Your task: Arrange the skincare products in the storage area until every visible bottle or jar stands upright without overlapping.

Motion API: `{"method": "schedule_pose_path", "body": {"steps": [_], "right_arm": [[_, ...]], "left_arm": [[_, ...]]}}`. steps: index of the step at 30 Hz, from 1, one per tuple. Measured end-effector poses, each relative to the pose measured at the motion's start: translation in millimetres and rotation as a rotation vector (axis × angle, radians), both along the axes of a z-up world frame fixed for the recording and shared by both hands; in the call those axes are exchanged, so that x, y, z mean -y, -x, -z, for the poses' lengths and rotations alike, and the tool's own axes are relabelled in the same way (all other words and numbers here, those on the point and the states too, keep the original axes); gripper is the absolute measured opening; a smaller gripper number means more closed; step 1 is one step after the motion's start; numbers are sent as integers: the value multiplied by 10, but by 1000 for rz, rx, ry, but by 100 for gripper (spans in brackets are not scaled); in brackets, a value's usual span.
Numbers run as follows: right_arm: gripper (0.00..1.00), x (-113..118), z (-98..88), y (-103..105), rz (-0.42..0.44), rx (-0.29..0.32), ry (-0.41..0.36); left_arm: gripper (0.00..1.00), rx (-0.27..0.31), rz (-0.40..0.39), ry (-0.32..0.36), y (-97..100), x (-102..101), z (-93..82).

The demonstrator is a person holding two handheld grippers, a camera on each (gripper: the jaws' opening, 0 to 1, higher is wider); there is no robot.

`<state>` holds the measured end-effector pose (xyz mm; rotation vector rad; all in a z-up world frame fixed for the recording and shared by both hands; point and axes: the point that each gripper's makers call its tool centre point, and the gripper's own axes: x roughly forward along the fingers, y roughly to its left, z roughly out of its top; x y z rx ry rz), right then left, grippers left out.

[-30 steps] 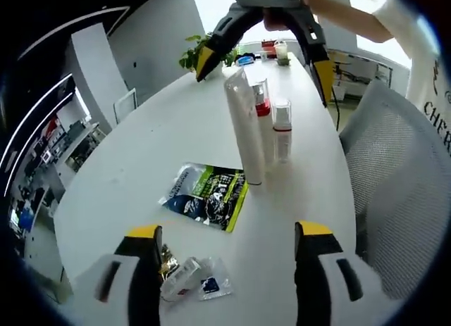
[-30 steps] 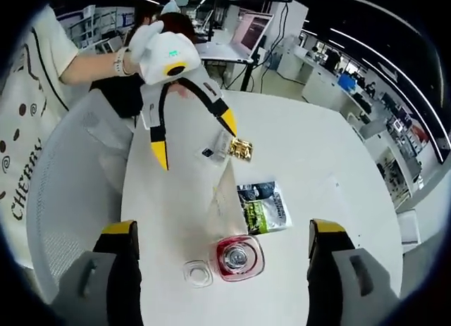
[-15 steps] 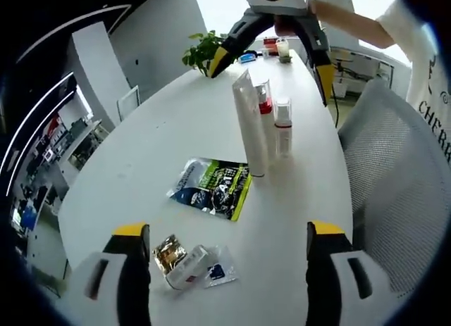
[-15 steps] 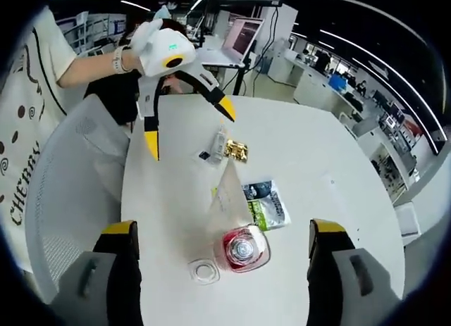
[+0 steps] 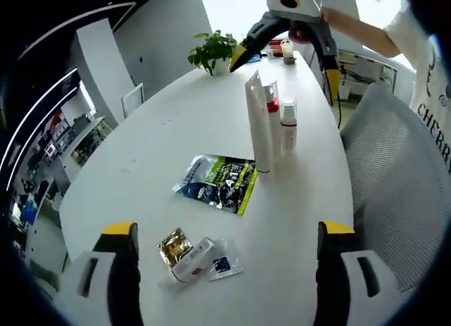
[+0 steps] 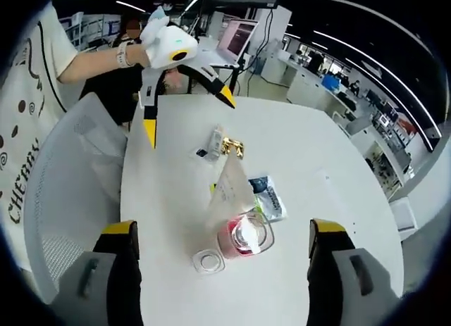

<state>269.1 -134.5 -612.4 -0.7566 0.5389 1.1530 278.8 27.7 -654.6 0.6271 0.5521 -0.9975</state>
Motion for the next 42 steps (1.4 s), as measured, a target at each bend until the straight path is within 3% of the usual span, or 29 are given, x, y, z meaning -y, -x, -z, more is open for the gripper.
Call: {"method": "schedule_pose_path", "body": {"steps": [12,15,24,32,36,42], "right_arm": [[100,212,-10,111,82,4,-26],[99,264,26,165,107,-29,-30],[83,381,97,287,161,-5,-41],[61,461,85,348,223,20,-83],[61,483,135,412,259,-30,-95],[53,512,197,455,272,-43,-99]], "left_arm": [[99,-12,10,-40,-41,-114,16],[99,-29,17,-50,-40,-119,63],[99,-61,15,-98,-48,-246,202],[99,-78,11,-121,-111,-400,303],[98,-70,18,-149,-183,-468,369],[93,-76,25,-162,-242,-513,425]]}}
